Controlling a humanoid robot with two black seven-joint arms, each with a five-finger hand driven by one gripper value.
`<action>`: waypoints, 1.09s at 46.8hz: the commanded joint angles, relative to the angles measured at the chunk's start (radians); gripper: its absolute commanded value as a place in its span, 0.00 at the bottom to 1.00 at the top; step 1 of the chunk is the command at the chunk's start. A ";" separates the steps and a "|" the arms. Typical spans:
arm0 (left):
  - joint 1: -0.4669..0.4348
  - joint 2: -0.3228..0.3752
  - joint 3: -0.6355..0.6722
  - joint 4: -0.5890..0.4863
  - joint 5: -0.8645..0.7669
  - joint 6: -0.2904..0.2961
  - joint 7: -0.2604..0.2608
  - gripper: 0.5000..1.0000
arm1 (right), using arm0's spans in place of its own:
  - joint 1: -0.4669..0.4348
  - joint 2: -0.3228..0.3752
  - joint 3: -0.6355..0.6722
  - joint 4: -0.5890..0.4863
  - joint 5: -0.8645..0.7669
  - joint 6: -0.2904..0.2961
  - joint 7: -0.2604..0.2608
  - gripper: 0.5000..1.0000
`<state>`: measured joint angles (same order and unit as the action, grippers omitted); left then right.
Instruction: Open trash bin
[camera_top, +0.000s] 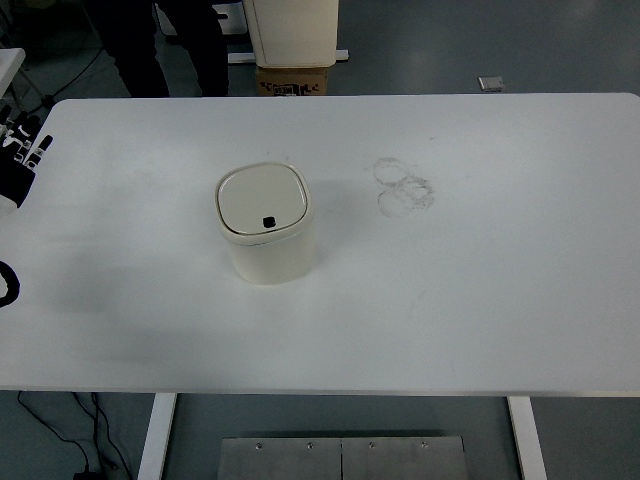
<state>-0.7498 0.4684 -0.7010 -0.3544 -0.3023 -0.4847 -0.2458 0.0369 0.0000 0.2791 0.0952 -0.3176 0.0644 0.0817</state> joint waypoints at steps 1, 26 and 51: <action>0.000 0.004 0.003 0.000 0.000 0.000 0.000 1.00 | 0.000 0.000 0.002 0.000 0.000 0.000 0.001 0.98; -0.085 0.111 0.196 -0.142 0.003 0.005 0.000 1.00 | 0.000 0.000 0.000 0.000 0.000 0.000 0.001 0.98; -0.404 0.252 0.781 -0.477 0.031 0.006 0.000 1.00 | 0.000 0.000 0.000 0.000 0.000 0.000 0.000 0.98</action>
<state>-1.1069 0.7113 0.0225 -0.8031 -0.2827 -0.4775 -0.2456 0.0367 0.0000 0.2791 0.0950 -0.3175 0.0644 0.0810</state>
